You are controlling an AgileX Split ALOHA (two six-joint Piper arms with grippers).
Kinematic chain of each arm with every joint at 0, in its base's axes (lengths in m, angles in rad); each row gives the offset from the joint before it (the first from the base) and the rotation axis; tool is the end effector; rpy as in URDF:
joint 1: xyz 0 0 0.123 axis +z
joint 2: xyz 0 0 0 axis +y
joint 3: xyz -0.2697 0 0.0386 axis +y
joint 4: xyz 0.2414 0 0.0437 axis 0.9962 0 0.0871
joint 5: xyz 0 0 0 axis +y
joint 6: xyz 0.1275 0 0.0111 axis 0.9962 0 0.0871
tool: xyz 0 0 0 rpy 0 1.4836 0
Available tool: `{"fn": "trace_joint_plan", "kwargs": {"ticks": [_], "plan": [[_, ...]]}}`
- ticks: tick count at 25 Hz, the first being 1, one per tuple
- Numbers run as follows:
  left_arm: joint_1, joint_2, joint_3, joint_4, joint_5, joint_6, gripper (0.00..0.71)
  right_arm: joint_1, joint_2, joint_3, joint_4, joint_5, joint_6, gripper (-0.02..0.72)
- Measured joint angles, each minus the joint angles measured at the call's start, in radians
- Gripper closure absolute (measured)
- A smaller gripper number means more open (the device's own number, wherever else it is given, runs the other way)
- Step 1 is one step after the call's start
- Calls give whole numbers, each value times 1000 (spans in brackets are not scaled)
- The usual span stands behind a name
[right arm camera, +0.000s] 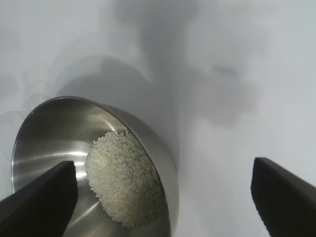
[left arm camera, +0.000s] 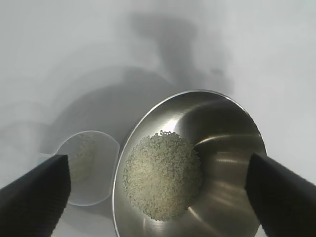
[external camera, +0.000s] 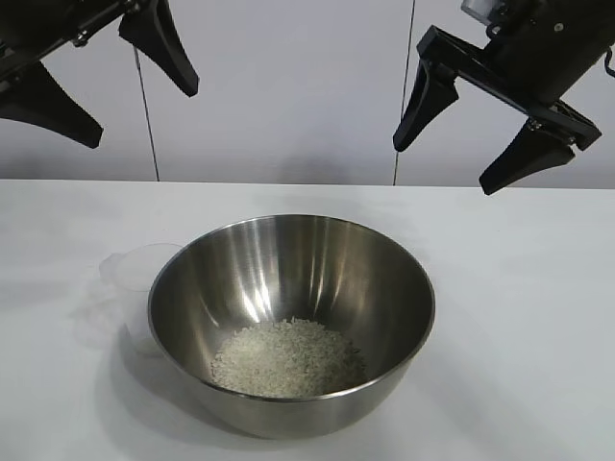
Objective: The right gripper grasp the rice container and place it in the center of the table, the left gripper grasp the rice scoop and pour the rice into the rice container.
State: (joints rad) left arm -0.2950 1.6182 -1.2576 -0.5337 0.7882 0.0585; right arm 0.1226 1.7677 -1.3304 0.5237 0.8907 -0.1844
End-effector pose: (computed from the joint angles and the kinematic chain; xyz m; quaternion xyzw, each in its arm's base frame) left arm 0.3295 -0.1484 0.2467 0.0334 0.9423 -0.2549 0.2144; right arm 0.3649 0.0951 0.2087 -0.0197 0.9611 0.2203 0.1655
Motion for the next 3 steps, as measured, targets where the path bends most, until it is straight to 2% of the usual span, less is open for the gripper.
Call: {"fn": "trace_joint_plan", "kwargs": {"ticks": [3], "plan": [[0, 0, 0, -1, 0, 0, 17, 0, 0, 0, 0, 0, 0, 42]]}}
